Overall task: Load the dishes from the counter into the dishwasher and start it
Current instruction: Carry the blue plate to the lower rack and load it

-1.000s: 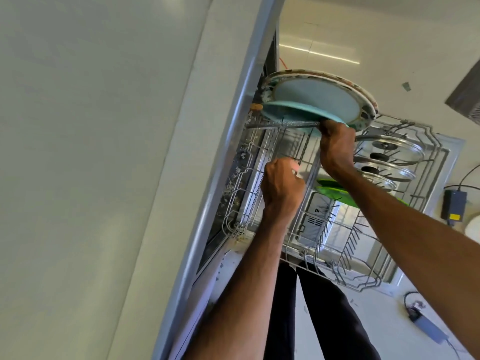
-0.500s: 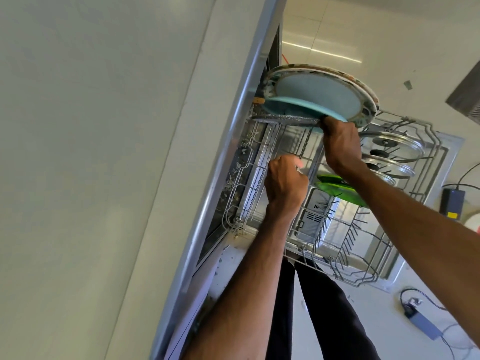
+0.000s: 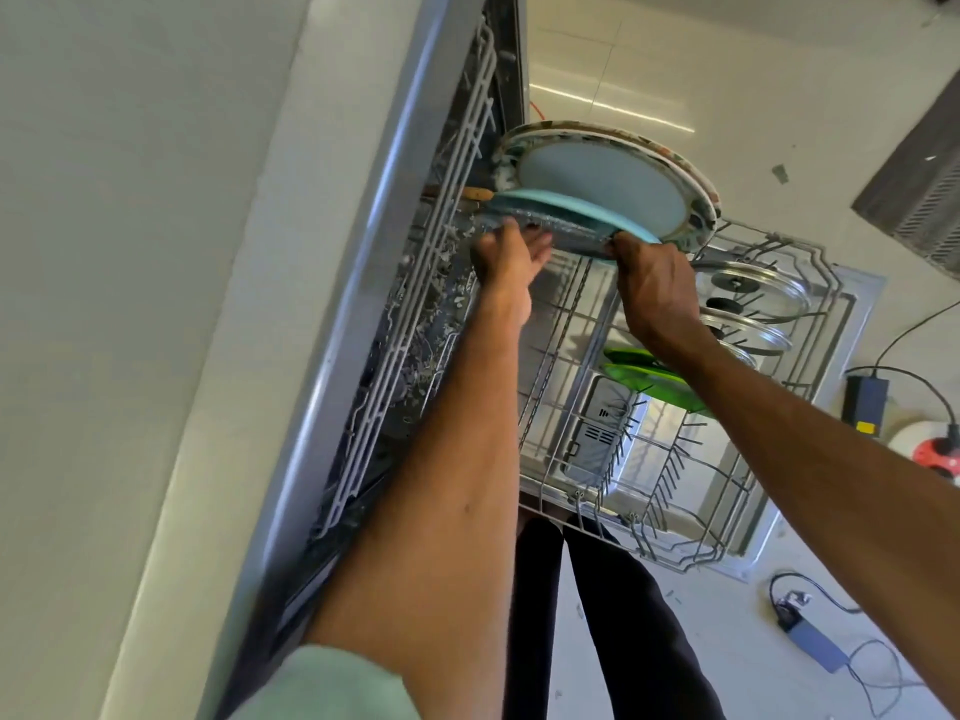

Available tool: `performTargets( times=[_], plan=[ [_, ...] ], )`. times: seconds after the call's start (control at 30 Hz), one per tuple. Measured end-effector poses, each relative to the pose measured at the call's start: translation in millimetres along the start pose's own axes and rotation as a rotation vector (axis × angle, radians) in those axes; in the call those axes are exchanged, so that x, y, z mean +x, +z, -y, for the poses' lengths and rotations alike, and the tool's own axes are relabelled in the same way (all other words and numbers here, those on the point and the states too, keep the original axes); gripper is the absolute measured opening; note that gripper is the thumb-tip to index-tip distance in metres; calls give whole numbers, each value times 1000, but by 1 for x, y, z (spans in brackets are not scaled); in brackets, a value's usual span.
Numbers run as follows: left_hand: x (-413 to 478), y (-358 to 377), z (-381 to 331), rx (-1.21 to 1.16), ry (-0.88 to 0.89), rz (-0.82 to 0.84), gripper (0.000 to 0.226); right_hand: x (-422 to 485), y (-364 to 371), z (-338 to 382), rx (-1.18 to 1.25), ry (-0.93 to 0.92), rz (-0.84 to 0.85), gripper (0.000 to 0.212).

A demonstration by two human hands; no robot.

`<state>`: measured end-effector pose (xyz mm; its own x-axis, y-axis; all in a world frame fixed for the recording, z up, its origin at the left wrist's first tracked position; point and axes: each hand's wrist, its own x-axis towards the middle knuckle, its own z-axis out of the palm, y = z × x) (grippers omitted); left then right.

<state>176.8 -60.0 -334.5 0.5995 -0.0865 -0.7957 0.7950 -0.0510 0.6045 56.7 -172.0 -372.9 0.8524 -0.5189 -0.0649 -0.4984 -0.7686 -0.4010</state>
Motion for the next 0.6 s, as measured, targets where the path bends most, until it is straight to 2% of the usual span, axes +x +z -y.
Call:
performTargets(
  times=[0.1,0.37,0.6],
  plan=[
    [15,5,-14,37,20,34,30,3,0,-4,-8,-10,-2,19],
    [26,-4,-20,62,42,29,17,9,8,-13,-48,41,66,21],
    [27,8,-20,73,12,14,18,16,15,-19,-112,39,164,22]
  ],
)
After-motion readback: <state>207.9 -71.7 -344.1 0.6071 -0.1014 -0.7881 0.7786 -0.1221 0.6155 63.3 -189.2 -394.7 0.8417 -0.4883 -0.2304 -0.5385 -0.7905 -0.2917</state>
